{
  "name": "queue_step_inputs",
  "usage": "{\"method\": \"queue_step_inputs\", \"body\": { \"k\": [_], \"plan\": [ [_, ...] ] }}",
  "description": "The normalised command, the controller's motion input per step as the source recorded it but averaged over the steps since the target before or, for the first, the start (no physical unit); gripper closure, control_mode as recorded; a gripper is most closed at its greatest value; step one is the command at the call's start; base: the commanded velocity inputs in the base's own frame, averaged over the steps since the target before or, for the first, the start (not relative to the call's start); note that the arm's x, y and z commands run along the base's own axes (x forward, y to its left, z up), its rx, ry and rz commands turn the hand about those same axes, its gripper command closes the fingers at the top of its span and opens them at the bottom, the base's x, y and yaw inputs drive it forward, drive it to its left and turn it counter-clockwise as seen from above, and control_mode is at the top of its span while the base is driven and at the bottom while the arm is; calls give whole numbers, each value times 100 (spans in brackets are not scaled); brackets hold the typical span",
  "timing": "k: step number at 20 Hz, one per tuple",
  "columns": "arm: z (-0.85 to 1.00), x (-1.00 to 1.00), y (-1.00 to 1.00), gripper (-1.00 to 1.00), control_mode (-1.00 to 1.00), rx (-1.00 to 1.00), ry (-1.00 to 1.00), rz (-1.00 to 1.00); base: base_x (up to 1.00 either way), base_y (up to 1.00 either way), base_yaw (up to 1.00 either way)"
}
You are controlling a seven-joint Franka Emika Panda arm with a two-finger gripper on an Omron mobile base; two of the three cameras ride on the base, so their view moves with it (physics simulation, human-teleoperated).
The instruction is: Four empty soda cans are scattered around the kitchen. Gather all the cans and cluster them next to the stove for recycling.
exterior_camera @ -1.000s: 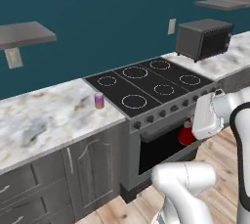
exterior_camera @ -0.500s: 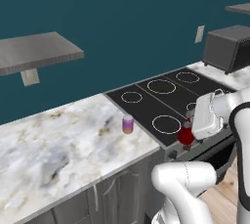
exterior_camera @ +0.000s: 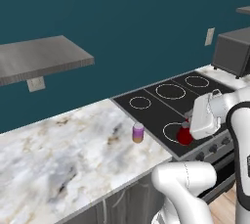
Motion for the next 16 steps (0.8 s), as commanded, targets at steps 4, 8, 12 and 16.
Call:
{"method": "queue_step_inputs", "body": {
  "k": [4, 8, 12, 16],
  "plan": [
    [-11, 3, 0, 100, -100, -2, 1, 0, 0, 0, 0],
    [-27, 5, 3, 100, -100, -2, 1, 0, 0, 0, 0],
    [-39, 40, 23, 100, -100, 0, 0, 0, 0, 0, 0],
    [-36, 71, 26, 100, -100, 0, -2, -2, 0, 0, 0]
  ]
}}
